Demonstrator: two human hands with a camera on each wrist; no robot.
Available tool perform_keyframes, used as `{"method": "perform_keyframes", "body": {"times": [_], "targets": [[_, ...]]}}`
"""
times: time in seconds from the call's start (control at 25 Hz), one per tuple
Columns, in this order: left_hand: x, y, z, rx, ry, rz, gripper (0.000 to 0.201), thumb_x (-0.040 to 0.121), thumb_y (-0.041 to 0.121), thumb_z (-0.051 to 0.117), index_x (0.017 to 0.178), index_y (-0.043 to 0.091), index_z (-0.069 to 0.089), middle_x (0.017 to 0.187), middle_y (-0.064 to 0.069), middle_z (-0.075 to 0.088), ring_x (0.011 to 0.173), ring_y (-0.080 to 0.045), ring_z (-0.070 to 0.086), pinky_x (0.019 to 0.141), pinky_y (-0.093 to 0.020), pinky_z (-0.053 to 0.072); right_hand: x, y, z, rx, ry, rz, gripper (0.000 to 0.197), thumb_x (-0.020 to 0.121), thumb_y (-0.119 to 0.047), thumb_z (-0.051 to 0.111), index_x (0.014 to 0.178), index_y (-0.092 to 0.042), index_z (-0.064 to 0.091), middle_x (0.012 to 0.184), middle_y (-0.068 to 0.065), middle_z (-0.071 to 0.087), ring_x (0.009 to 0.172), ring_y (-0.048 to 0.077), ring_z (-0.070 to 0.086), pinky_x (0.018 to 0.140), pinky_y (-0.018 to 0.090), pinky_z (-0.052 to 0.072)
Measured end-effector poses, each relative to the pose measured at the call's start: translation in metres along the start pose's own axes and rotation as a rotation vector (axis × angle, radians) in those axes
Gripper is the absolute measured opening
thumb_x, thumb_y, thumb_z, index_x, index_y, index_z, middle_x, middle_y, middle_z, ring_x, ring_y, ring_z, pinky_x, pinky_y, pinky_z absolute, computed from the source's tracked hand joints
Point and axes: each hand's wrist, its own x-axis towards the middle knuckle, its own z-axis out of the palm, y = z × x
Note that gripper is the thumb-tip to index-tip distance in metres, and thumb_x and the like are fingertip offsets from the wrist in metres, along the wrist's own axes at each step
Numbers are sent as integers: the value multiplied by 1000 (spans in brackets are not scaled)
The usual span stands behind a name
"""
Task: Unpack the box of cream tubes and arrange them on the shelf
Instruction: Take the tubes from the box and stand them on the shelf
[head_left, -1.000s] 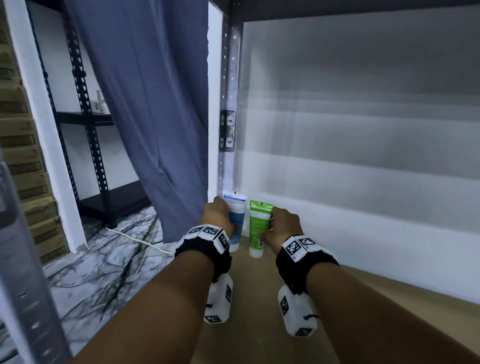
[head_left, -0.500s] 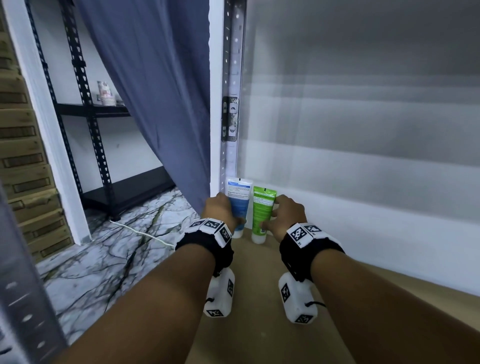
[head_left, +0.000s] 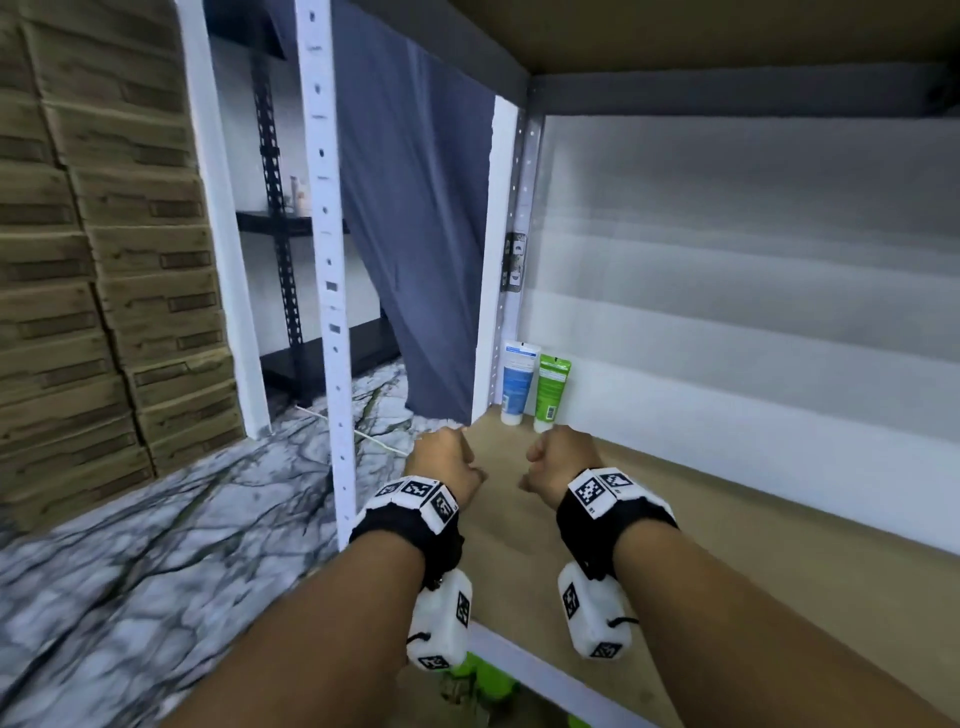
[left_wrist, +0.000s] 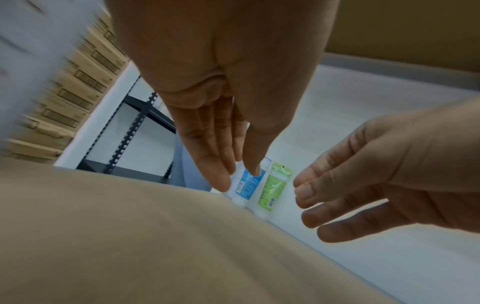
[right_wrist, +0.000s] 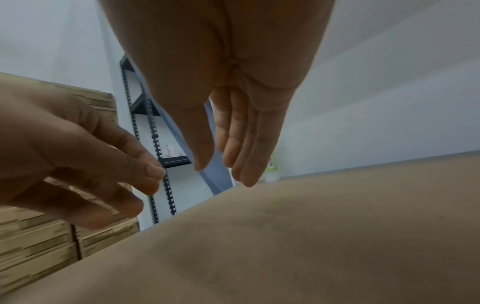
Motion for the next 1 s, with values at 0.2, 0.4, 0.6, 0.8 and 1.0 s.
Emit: {"method": "perform_keyframes", "body": {"times": [0.2,0.4,0.6,0.8,1.0], "targets": [[-91,-57,-35,9,24,-64,15,74,17,74,69,14,61,81,-14,68,68,-32,69,63,-42,61,-87,-37,30,-28,-101,-131,20,72,-19,79,90,-11,72,103,6,70,97,22,66,87,25,52],[-168,-148,-38,158,-32,-221,16,78,19,71,70,6,67,76,-14,69,73,-30,69,65,-33,58,-149,-55,115,-82,-264,-260,4,75,-14,70,79,-13,71,96,9,71,89,26,67,86,33,56],[-223,-265,8,278,-138,-423,19,82,22,65,98,11,67,104,-12,69,102,-32,64,82,-34,51,-184,-34,231,-198,-487,-211,10,81,-14,68,90,-11,72,109,11,67,100,27,64,89,27,52],[-253,-357,74,381,-179,-613,31,85,25,59,110,8,62,111,-13,67,108,-29,63,88,-34,48,-183,12,339,-244,-622,-114,22,85,-11,64,107,-10,66,122,14,60,109,28,60,93,27,49],[-261,-420,115,498,-208,-640,38,79,30,55,117,25,57,122,-3,55,115,-25,52,94,-35,43,-174,38,407,-345,-661,-138,23,90,-8,54,105,-11,72,108,10,71,104,25,67,85,26,52]]}}
